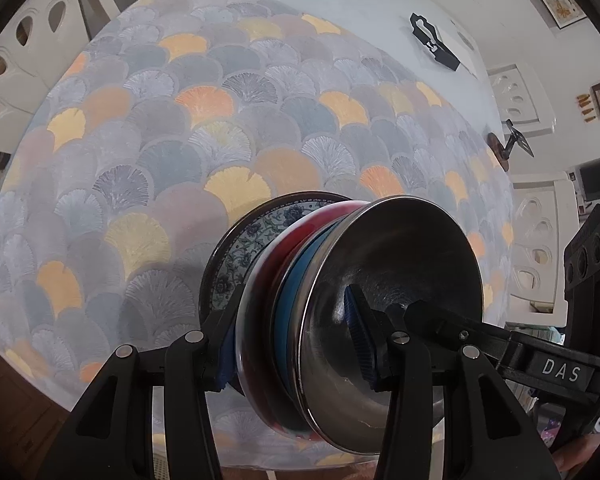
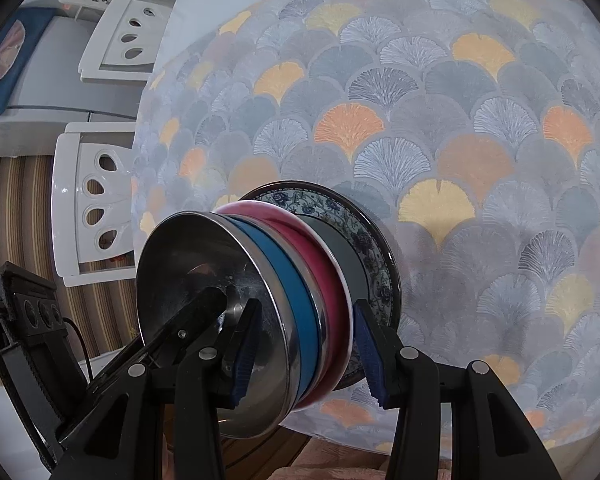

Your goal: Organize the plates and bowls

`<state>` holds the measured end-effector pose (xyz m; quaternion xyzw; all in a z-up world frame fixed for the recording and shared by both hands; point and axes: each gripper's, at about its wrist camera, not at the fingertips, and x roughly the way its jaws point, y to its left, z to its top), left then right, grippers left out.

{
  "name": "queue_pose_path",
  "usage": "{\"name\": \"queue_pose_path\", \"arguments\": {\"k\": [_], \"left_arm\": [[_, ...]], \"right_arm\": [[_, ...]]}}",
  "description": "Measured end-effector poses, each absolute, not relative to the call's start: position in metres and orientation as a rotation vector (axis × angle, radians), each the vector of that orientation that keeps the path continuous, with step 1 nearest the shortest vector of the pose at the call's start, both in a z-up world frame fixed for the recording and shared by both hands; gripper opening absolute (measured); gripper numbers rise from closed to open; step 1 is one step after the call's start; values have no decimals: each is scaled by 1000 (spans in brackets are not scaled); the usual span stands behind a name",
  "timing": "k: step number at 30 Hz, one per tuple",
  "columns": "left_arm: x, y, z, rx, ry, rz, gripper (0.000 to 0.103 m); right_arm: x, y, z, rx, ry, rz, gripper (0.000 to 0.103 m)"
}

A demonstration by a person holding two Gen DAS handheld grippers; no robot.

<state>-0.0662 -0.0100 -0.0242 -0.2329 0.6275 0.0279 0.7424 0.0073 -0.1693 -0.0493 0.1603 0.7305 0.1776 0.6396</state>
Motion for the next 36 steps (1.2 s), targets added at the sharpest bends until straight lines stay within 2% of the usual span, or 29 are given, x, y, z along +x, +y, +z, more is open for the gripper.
{"name": "queue_pose_path", "arguments": {"k": [14, 19, 23, 32, 34, 36], "left_arm": [[-68, -12, -28, -491, 1378, 52, 44], [-72, -6, -3, -436, 1328, 57, 44], [-84, -1, 19, -351, 1295, 62, 45], [-130, -2, 29, -143, 1258, 84, 47], [-133, -5, 21, -121, 1269, 85, 52], [-133, -8, 16, -124, 1272, 79, 66]], "right_arm": [[8, -171, -48, 300, 1653, 418, 45], [11, -184, -23, 312, 1572, 463, 45], [-7, -186, 0, 199, 1497, 533, 45], [-69, -165, 8, -15, 1351, 692, 45], [-71, -158, 8, -48, 1313, 696, 46], [-71, -152, 8, -81, 1276, 694, 54]]}}
